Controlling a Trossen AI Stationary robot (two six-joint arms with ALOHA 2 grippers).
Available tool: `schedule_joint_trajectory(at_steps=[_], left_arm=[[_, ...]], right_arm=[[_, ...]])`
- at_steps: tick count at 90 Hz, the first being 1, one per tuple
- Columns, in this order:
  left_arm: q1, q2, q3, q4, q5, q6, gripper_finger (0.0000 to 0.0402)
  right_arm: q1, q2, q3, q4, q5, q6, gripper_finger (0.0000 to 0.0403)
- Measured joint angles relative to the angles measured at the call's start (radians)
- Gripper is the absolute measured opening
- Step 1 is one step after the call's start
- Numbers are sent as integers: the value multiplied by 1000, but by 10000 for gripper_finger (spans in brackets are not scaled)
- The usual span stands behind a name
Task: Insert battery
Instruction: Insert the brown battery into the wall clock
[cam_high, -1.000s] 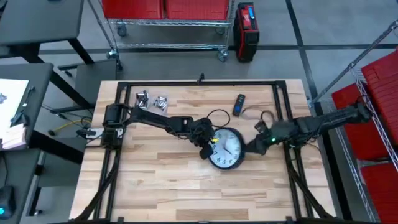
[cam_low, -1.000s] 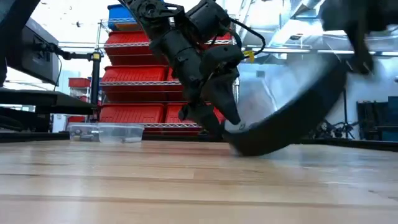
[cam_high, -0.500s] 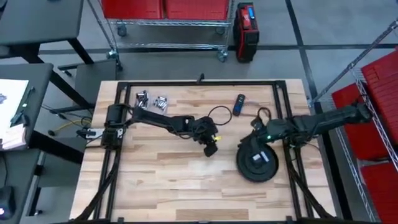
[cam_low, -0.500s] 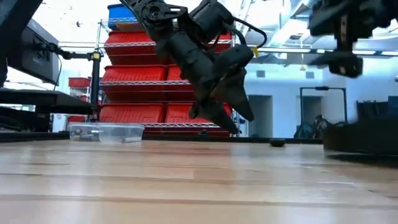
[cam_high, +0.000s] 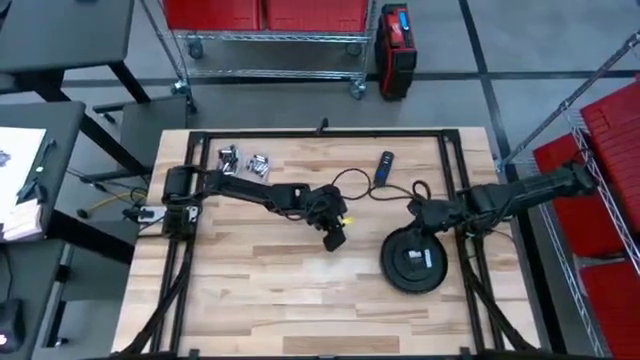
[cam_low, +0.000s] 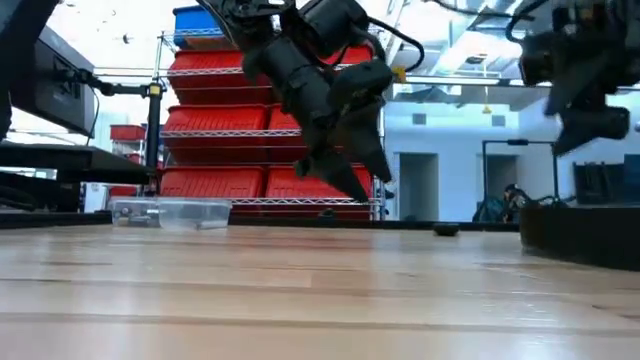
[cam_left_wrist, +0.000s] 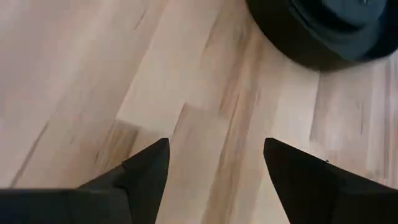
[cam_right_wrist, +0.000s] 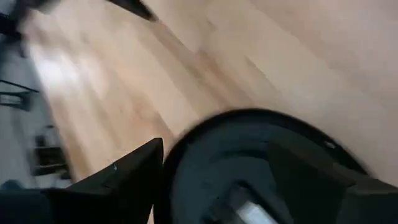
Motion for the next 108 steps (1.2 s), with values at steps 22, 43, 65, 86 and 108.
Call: schedule_joint_trajectory(at_steps=[22, 43, 65, 86, 108], left_arm=[[3, -8, 0, -36, -19, 14, 242], [2, -8, 0, -36, -19, 14, 242], [2, -8, 0, -54, -19, 14, 242], [2, -8, 0, -57, -18, 14, 242], [2, -9, 0, -59, -18, 15, 242]], right_arm=[[56, 126, -2, -89, 19, 51, 276], [85, 276, -2, -103, 23, 60, 276], [113, 347, 2, -62, 6, 64, 276], [113, 347, 0, -57, 0, 64, 276], [111, 350, -2, -21, -4, 60, 276]])
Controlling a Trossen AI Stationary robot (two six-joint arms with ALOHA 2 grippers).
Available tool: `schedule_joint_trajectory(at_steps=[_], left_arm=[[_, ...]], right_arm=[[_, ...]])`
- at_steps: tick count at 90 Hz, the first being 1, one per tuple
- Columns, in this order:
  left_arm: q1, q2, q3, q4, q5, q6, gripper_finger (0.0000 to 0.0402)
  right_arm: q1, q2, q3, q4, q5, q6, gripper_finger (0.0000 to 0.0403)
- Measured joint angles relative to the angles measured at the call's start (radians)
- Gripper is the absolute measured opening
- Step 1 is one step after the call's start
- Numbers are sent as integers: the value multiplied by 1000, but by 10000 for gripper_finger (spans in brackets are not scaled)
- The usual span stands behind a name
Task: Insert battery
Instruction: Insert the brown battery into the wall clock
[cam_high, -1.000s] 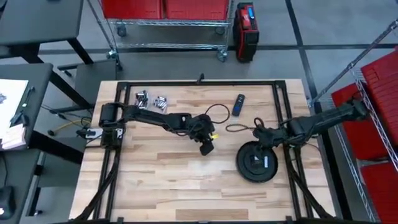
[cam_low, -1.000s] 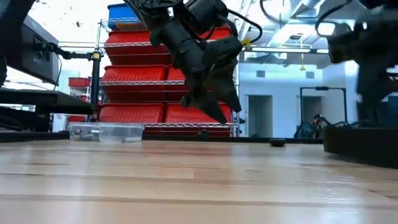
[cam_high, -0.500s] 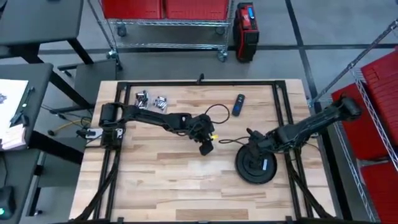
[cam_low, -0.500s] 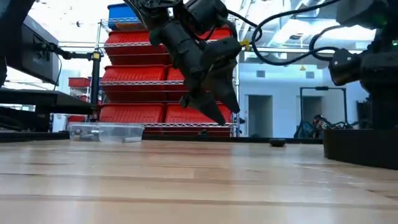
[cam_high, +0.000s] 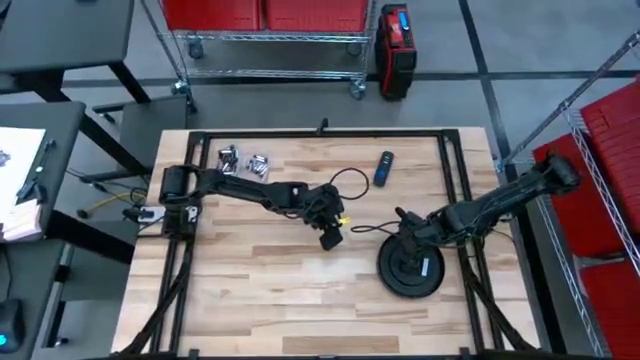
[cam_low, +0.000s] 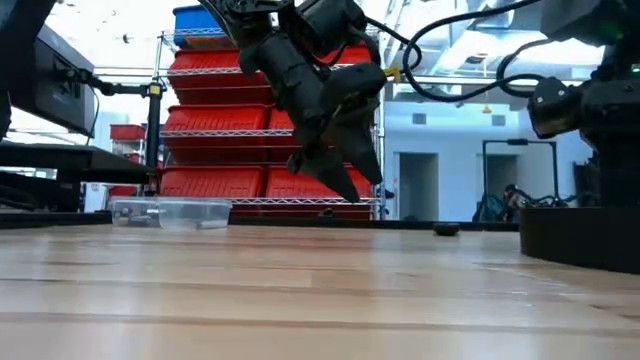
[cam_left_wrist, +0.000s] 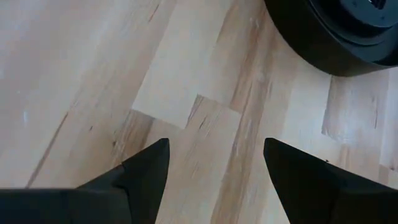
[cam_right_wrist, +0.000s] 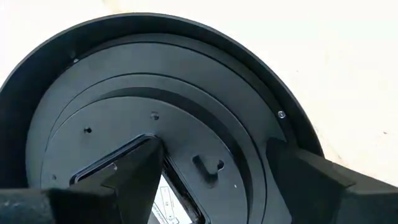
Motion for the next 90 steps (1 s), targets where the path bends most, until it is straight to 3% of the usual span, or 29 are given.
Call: schedule_joint_trajectory(at_steps=[27, 70, 90], left_arm=[[13, -127, 0, -173, -31, 70, 242], [54, -340, 0, -386, -116, 134, 242], [84, -409, 0, -474, -123, 150, 242]], right_arm=[[-89, 35, -2, 136, 33, -79, 276], [-287, 189, 0, 519, 45, -205, 276], [-330, 133, 41, 561, -7, -262, 276]])
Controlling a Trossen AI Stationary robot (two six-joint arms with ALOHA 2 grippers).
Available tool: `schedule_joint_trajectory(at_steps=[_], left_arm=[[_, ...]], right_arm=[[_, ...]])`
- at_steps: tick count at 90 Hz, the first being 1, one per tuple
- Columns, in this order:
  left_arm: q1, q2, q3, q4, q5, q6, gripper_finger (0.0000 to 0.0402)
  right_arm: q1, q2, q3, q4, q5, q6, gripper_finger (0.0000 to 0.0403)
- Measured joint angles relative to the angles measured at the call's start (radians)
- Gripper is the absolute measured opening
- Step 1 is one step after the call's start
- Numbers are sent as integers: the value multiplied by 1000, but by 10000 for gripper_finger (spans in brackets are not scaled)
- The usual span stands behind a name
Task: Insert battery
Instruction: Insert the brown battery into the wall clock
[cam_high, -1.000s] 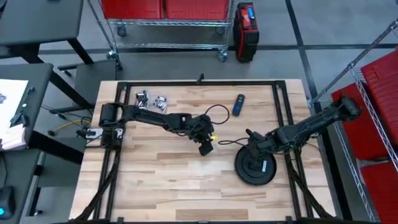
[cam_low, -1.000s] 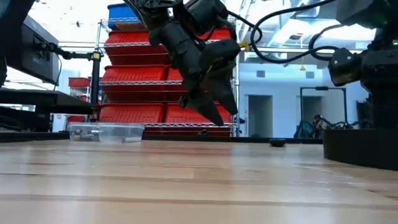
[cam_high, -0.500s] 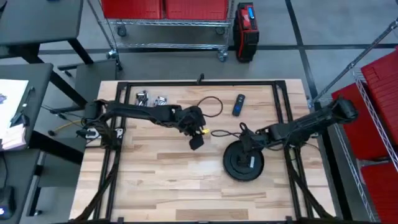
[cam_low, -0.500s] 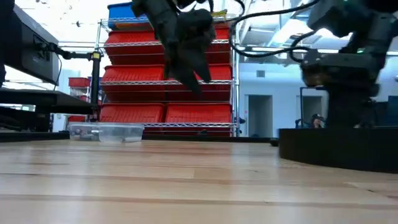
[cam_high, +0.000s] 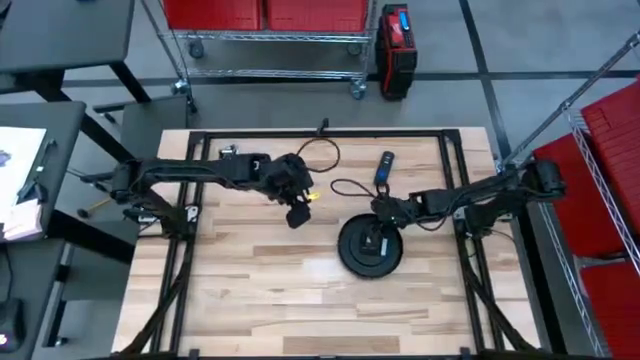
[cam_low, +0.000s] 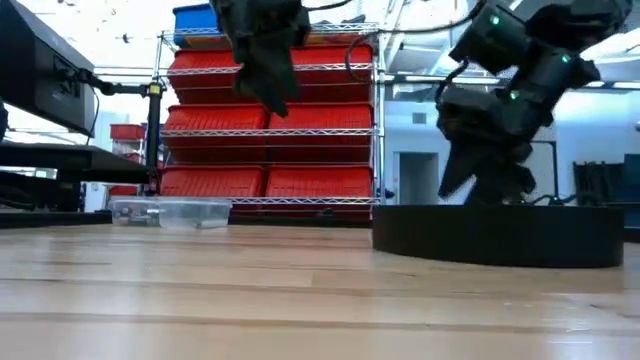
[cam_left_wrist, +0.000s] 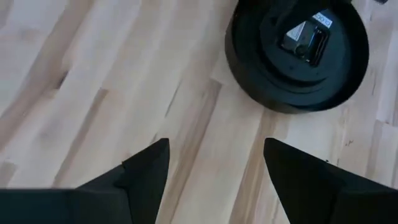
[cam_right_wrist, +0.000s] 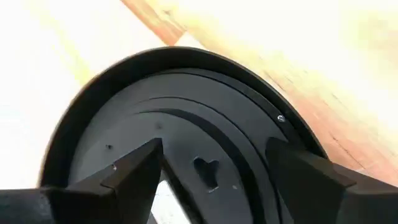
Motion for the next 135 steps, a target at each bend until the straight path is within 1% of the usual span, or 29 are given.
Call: schedule_joint_trajectory(at_steps=[7, 18, 25, 32, 43, 50, 60, 74, 84, 97, 109, 120, 135], left_arm=[[16, -30, 0, -43, -24, -21, 242], [56, -90, 0, -114, -133, -68, 242], [102, -127, 0, -164, -196, -72, 242], [166, -152, 0, -205, -240, -40, 242], [291, -161, 0, -272, -244, 35, 242], [384, -152, 0, -306, -243, 73, 242], [534, -119, -2, -356, -243, 103, 242], [721, -72, -43, -364, -238, 186, 242], [814, -23, -67, -378, -188, 269, 242], [873, 53, -78, -374, -168, 329, 242], [893, 123, -79, -373, -169, 386, 239], [894, 171, -79, -374, -169, 440, 224], [894, 198, -79, -360, -168, 484, 201]], right_arm=[[10, -69, 41, -19, 1, -33, 276], [29, -169, 93, -58, 39, -106, 276], [25, -227, 114, -70, 78, -134, 276], [15, -272, 116, -90, 108, -139, 276], [-10, -309, 116, -116, 118, -133, 276], [-21, -311, 116, -131, 118, -114, 276], [-26, -295, 116, -138, 118, -91, 276], [-7, -258, 116, -140, 118, -47, 276], [15, -231, 116, -143, 118, -16, 276], [39, -193, 116, -143, 118, 24, 276], [58, -164, 116, -143, 117, 57, 276], [76, -156, 116, -147, 117, 84, 276], [82, -157, 117, -145, 117, 100, 276]])
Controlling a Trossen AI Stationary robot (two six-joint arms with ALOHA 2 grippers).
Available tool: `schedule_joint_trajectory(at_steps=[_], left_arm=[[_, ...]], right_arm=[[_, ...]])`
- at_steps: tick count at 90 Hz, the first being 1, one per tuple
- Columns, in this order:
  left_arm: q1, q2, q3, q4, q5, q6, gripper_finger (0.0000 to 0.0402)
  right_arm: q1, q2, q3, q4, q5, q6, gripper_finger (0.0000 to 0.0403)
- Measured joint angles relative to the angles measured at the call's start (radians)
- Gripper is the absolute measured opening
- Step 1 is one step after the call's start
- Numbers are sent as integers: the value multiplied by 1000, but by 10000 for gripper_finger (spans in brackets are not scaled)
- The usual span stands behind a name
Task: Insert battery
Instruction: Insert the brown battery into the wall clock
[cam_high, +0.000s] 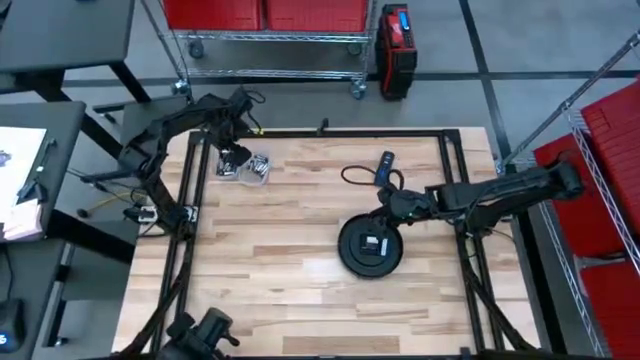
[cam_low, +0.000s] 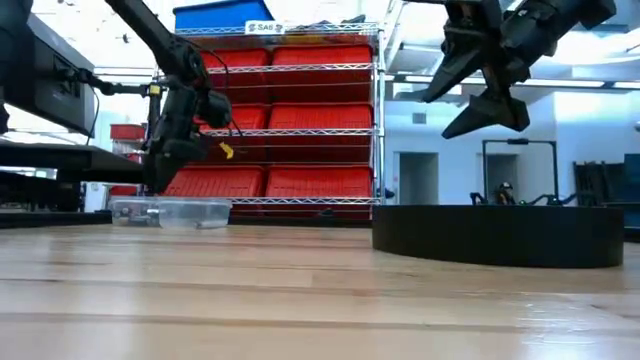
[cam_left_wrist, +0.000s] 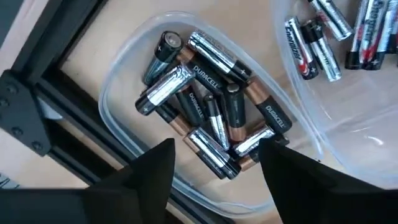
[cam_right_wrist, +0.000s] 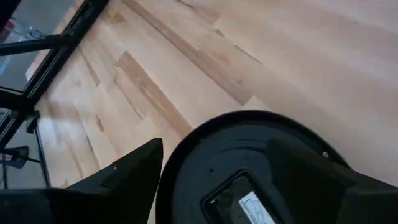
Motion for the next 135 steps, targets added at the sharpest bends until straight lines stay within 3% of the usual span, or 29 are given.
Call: schedule_joint_trajectory(at_steps=[45, 67, 84, 135], left_arm=[[6, 0, 0, 42, 29, 87, 196], [12, 2, -63, 45, 38, -17, 196], [10, 5, -132, 91, 55, 27, 196], [13, 9, -136, 243, 78, 93, 192]], right_arm=[[-26, 0, 0, 2, 0, -1, 276], [-26, 0, 0, 2, 0, -2, 276], [-23, 0, 0, 1, 0, -2, 276], [-23, 0, 0, 0, 0, -2, 276]])
